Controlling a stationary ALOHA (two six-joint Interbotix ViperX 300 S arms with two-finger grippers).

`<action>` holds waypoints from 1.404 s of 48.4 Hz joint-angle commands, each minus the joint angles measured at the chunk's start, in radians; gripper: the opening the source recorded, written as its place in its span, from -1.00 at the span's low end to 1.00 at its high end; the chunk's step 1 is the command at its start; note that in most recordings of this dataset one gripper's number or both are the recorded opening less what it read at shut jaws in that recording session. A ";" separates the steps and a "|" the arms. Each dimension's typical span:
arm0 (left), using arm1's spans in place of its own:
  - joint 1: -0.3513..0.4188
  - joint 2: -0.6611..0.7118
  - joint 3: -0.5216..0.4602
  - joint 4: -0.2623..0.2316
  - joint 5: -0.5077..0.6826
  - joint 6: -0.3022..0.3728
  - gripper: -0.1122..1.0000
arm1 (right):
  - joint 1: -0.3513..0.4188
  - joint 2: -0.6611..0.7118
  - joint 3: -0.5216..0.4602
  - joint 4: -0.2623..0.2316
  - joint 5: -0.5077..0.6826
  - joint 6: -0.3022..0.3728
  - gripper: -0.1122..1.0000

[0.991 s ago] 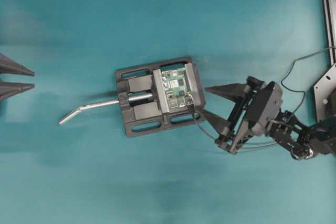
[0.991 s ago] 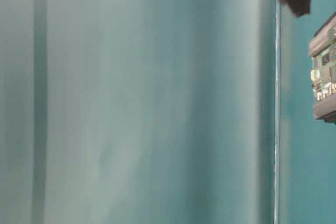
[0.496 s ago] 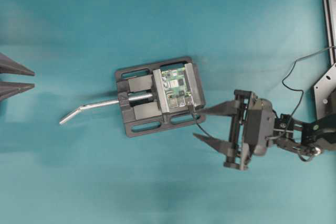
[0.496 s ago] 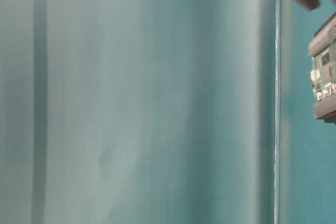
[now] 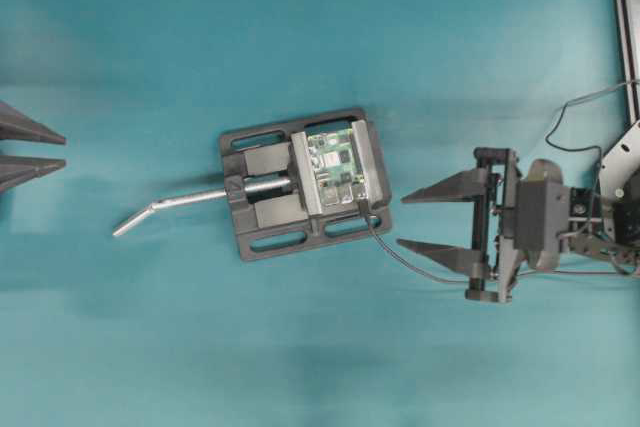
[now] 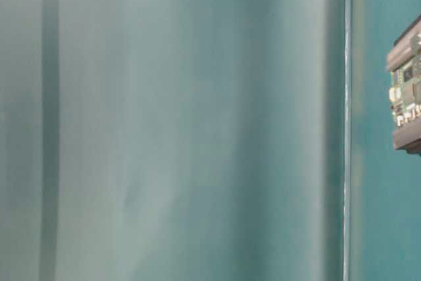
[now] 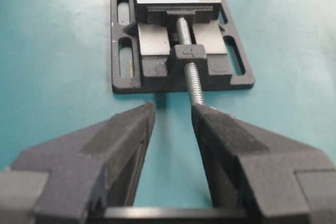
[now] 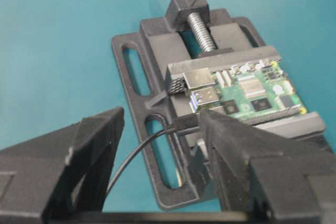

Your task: Insert the USB into the fixed PCB.

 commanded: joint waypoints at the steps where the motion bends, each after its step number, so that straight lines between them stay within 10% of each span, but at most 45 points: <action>1: -0.005 0.008 -0.026 0.003 -0.005 -0.002 0.02 | -0.023 -0.041 0.002 -0.025 0.002 0.000 0.35; 28: -0.003 0.008 -0.026 0.003 -0.006 -0.002 0.02 | -0.229 -0.302 0.112 -0.187 0.156 -0.002 0.34; 68: -0.003 0.008 -0.026 0.003 -0.006 -0.002 0.02 | -0.403 -1.052 0.373 -0.275 0.552 0.002 0.33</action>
